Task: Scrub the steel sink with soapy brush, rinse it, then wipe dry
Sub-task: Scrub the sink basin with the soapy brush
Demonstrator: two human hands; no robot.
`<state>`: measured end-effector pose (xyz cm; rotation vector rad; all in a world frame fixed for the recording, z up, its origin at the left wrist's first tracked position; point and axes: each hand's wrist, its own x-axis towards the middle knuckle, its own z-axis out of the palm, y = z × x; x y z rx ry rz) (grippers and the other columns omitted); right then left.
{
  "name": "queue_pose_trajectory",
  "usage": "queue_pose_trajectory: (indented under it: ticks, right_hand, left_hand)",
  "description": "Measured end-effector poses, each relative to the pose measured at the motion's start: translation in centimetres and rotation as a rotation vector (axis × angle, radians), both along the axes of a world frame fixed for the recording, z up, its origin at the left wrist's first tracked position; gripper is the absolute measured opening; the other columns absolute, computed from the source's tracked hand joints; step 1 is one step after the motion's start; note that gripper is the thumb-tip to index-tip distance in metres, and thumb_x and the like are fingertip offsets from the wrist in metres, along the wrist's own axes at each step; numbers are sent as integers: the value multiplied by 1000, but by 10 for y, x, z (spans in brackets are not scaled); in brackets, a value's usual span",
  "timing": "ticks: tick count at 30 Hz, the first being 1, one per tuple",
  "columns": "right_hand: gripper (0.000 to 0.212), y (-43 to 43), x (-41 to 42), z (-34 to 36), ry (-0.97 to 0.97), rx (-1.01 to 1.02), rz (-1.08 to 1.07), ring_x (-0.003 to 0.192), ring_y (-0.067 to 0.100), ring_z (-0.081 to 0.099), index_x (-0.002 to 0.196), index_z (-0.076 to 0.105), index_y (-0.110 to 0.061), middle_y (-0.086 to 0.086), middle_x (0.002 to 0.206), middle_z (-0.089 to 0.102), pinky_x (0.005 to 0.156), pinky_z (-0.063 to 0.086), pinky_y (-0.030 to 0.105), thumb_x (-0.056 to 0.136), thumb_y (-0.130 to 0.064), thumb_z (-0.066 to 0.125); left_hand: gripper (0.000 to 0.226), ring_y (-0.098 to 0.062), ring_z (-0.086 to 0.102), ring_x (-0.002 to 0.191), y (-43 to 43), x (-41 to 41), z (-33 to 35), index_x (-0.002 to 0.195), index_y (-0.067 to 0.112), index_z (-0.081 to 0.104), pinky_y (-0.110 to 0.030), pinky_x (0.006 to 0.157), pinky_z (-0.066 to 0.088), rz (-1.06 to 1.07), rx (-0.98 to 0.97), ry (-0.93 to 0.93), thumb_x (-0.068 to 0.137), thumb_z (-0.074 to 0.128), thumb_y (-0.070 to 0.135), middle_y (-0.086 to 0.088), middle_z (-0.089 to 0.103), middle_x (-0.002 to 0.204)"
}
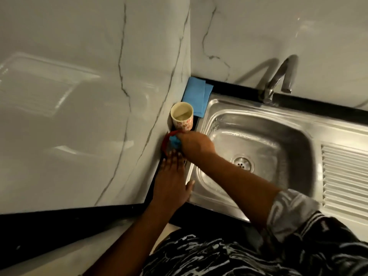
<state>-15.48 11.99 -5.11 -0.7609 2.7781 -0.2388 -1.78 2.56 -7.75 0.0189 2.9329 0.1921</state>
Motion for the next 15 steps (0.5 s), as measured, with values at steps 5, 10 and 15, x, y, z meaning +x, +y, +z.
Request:
queue_pose_trajectory:
  ticks: [5,10,15]
  right_hand:
    - [31,-3,0,-5,27,19,4,99,29,71,128,63,-30,2,113,71,81,61,44,98,-33,62]
    - [42,-9,5,-7,-6,-50,-17,105,28,69,136,58,-33,2,121,69,85,61,44,95,-32,67]
    - [51,6,-11,2,-105,-146,-94,103,28,67,143,55,-35,7,114,69,79,55,37,93,-34,67]
  left_hand:
    - [126,-36,-4,163,12,6,-5,164,3,-17,-46,131,-2,58,20,-58,92,59,73,-22,-11,174]
    - [137,-38,-4,163,12,9,-17,164,5,-21,-48,132,0,64,1,-78,85,64,78,-21,-10,175]
    - [145,-40,-6,163,11,7,-21,163,4,-20,-52,132,5,70,11,-5,78,70,79,-22,-14,174]
